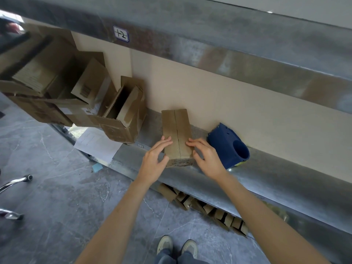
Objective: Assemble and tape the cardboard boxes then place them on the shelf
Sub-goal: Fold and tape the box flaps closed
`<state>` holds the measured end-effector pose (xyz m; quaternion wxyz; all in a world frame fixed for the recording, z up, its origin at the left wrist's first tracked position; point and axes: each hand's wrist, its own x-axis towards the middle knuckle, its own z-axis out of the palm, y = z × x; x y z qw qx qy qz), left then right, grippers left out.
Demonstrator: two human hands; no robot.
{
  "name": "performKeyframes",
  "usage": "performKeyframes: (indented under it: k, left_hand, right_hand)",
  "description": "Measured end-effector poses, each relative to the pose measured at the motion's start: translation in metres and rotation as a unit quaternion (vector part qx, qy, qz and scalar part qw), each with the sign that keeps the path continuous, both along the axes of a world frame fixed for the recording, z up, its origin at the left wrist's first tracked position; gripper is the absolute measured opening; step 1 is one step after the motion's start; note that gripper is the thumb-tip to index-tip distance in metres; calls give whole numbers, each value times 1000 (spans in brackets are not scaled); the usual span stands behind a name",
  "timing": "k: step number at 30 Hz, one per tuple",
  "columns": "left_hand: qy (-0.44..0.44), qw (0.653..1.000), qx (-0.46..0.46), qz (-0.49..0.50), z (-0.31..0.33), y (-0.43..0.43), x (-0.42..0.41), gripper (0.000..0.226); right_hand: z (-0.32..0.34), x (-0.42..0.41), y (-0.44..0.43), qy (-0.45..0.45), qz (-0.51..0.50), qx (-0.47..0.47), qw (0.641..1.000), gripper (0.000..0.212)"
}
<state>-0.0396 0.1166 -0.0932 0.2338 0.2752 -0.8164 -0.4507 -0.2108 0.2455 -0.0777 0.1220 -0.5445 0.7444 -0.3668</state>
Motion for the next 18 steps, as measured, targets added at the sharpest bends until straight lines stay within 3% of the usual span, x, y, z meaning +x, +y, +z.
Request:
performKeyframes:
  k: [5, 12, 18]
  left_hand:
    - [-8, 999, 28, -34, 0, -6, 4, 59]
    - [-21, 998, 28, -49, 1, -14, 6, 65]
    - [-10, 999, 21, -30, -2, -14, 5, 57]
  right_hand:
    - [3, -3, 4, -5, 19, 12, 1000, 36]
    - [11, -14, 6, 15, 69, 69, 995, 56]
    - [10, -14, 1, 28, 46, 27, 998, 37]
